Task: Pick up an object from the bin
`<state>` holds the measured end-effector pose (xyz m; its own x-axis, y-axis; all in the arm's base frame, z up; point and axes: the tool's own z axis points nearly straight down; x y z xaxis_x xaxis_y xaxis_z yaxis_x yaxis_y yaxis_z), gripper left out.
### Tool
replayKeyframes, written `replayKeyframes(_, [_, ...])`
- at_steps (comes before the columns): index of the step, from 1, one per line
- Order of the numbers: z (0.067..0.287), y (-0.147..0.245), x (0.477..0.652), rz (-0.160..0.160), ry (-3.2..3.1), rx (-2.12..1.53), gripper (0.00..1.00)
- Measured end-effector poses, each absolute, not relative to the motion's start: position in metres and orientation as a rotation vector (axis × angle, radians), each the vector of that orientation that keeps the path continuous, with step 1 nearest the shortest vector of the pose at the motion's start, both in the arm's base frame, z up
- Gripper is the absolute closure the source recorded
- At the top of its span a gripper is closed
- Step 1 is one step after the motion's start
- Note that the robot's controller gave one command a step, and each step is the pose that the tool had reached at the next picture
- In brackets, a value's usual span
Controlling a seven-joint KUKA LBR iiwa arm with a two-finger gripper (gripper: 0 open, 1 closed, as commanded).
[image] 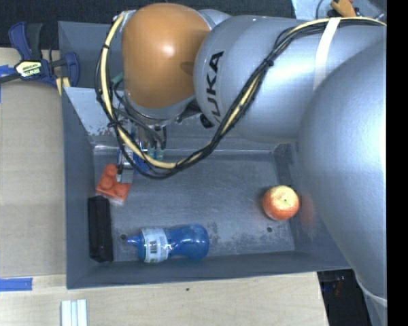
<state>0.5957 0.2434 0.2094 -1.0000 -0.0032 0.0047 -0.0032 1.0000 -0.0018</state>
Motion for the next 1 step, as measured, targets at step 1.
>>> replayKeyframes(1, [0.2148, 0.2424, 0.5975, -0.002, -3.145, -0.001, 0.0])
